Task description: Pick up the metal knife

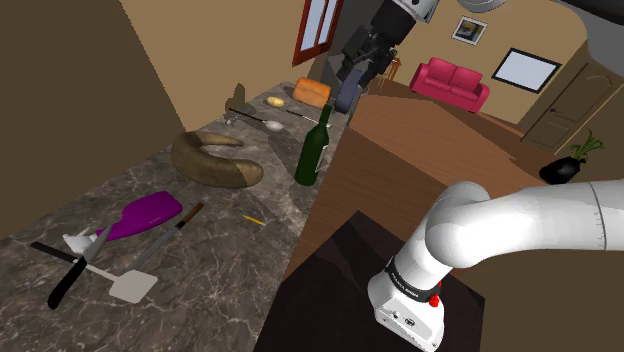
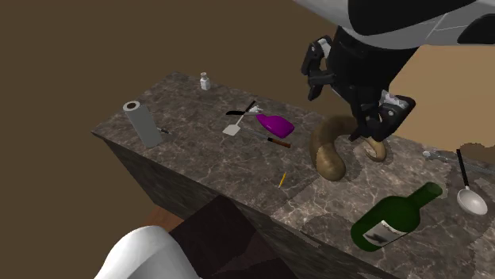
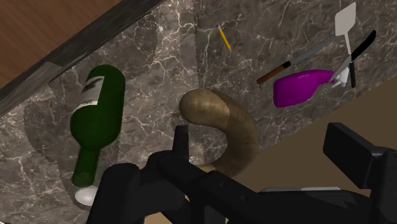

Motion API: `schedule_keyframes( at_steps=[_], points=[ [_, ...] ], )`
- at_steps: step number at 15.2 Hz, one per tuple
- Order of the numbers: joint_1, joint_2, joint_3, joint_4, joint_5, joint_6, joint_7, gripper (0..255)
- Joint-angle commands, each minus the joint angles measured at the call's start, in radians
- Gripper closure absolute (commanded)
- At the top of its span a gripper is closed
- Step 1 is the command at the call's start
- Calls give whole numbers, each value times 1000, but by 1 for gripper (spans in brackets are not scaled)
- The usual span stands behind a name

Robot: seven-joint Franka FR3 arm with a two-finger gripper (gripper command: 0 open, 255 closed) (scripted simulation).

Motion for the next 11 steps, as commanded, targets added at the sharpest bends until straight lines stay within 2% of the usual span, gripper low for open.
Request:
schedule_keyframes(
  at_steps=[1,6,11],
  points=[
    [0,0,0,0,0,0,0,0],
    [-12,-15,118,-129,55,117,173,0],
    [-15,17,244,-218,115,242,349,0]
  ],
)
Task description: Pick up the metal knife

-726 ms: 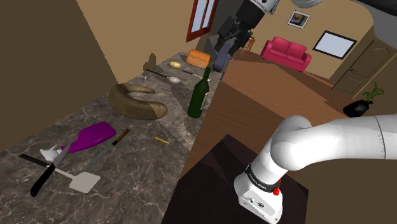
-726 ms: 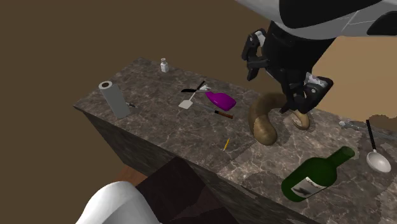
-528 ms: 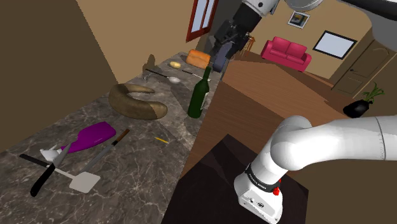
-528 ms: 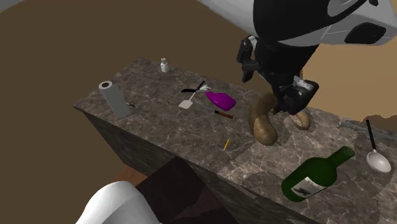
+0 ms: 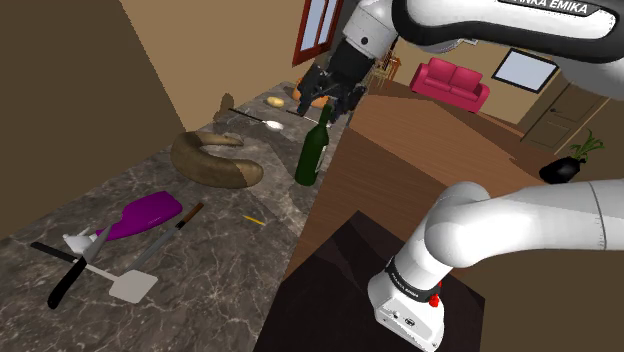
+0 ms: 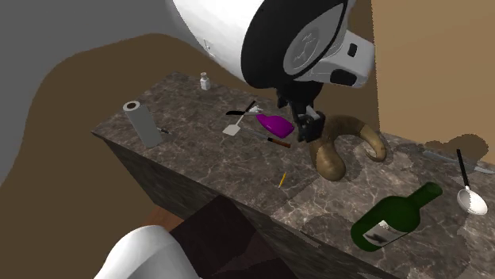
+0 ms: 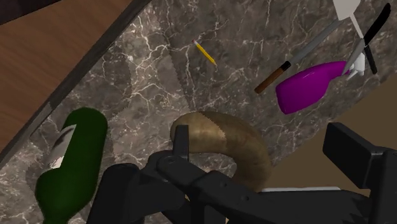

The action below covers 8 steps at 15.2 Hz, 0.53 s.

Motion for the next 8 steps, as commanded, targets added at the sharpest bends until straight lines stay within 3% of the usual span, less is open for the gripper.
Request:
schedule_keyframes(
  at_steps=[1,8],
  points=[
    [0,20,55,-39,27,63,75,0],
    [-20,170,249,-75,93,255,330,0]
  ],
)
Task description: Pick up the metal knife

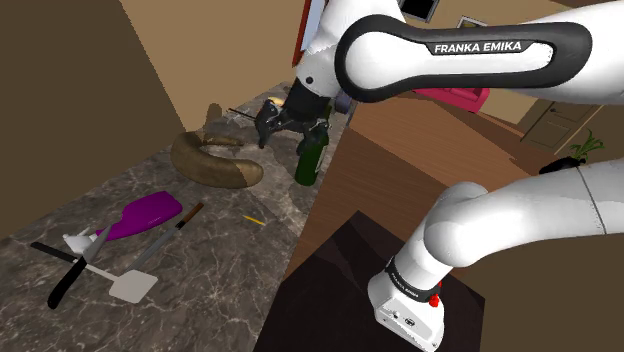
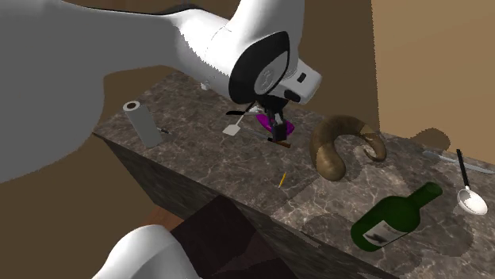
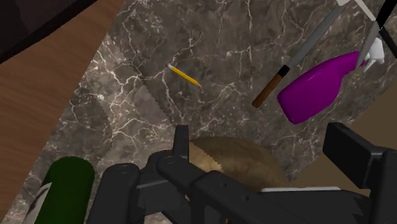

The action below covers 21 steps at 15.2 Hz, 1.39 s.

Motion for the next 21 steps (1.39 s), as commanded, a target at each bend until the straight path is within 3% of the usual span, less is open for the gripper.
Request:
schedule_keyframes(
  at_steps=[1,5,9,12,15,16,18,21],
  points=[
    [-9,52,60,0,13,57,82,0],
    [-52,188,181,26,7,168,244,0],
    [-125,351,313,78,-61,273,438,0],
    [-199,497,417,132,-185,342,626,0],
    [-257,678,492,204,-409,384,877,0],
    [-255,744,494,234,-498,387,970,0],
    [-203,866,452,299,-651,382,1131,0],
    [-92,1016,358,406,-791,366,1303,0]
  ],
)
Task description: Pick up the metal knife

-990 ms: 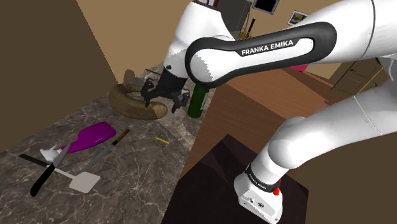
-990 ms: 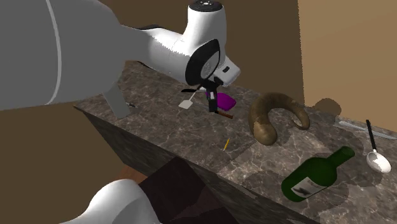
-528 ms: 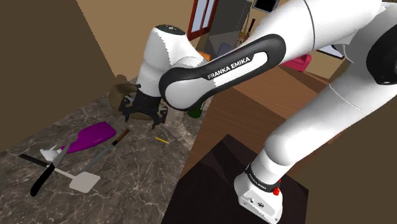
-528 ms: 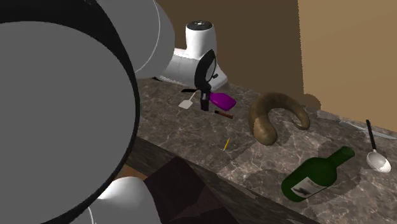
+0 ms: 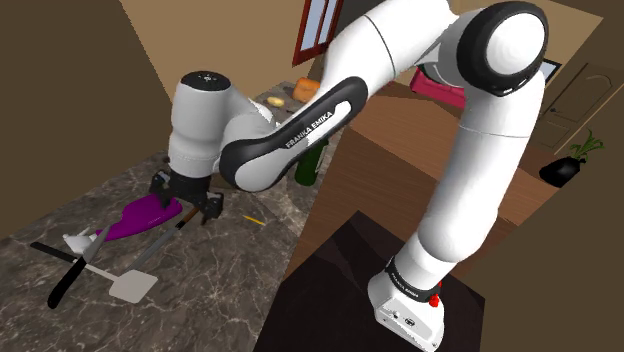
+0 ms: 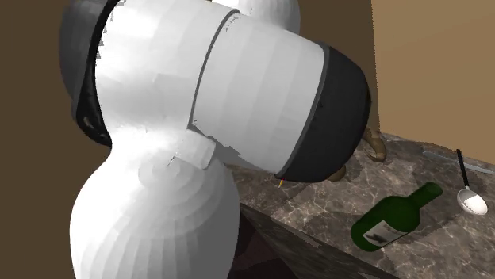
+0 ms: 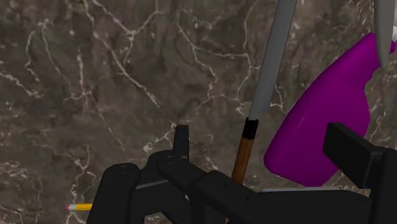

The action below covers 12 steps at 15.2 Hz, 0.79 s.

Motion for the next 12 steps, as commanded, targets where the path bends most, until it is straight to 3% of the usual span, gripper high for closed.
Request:
schedule_keyframes(
  at_steps=[1,6,12],
  points=[
    [76,103,-63,75,-91,-9,116,0],
    [222,309,-182,276,-175,-39,275,0],
    [254,368,-225,287,-222,7,308,0]
  ],
)
